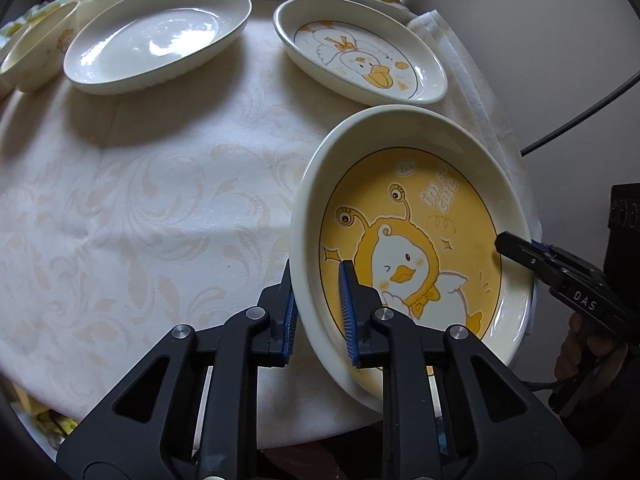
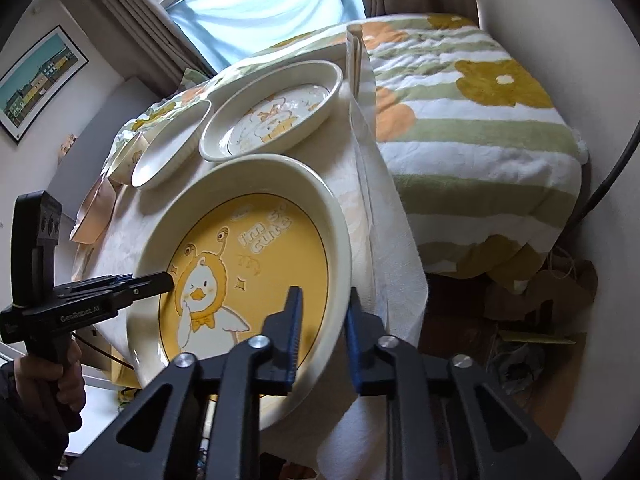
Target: Organize plates and bowls
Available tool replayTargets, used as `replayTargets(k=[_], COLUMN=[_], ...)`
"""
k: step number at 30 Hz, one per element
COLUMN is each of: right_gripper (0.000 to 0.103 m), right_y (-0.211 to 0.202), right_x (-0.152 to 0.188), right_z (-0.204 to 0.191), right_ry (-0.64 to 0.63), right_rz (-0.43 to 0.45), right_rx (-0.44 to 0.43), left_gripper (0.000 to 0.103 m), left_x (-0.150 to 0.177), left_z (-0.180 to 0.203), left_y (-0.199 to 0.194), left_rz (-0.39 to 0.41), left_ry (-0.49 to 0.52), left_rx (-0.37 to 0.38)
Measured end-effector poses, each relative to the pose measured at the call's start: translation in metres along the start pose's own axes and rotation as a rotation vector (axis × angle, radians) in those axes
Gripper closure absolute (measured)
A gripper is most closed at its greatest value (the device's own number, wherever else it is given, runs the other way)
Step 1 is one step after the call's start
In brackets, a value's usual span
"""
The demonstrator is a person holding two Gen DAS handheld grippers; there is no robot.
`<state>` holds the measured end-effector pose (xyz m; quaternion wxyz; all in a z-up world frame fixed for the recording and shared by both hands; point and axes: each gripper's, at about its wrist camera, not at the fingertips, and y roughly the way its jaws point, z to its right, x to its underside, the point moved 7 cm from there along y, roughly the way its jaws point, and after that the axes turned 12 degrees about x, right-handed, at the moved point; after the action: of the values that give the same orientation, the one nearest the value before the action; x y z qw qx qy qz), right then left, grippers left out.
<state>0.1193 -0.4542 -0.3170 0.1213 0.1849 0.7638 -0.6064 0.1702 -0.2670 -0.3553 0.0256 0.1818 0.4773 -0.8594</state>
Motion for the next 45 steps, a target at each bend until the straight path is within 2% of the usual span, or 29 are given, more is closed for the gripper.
replayTargets(k=[11,16,22,28,33,39,45], right_gripper=[0.088,0.088,0.088,0.088,0.088,0.088,0.088], right_y=[-0.010,-0.027,-0.046,-0.049,-0.027,0.014,0.043], right_x=[-0.005,-0.014,-0.030,-0.041,-0.036,-0.020,-0.009], right_z=[-0.009,-0.028,-0.075,-0.148,-0.211,-0.271,-0.308], right_ry=[-0.048,-0.084,-0.134,-0.179,-0.193,-0.191,-0.188], right_rz=[0.018,0.044,0.079,0.090,0.059,0.009,-0.023], right_rx=[-0.018,-0.028,-0.055,-0.094,-0.125,-0.141,-0.133], left_gripper=[0.086,0.086,0.086,0.086,0.086,0.086,0.086], left_x=[-0.003,-0.004,-0.007,-0.007,-0.003,0.005,0.013], left_z=[0.001,-0.003,-0.028,-0.083,-0.146,-0.214,-0.268], left_y=[-0.009,-0.044,-0.103,-0.164,-0.202,-0.209,-0.202], left_rz=[0.022,0.071,0.135,0.169,0.164,0.128,0.097], left_ry=[-0.010,-0.009,-0.020,-0.033,-0.059,-0.086,-0.097], left_rx=[-0.001,-0.004,-0.018,-0.056,-0.086,-0.102,-0.102])
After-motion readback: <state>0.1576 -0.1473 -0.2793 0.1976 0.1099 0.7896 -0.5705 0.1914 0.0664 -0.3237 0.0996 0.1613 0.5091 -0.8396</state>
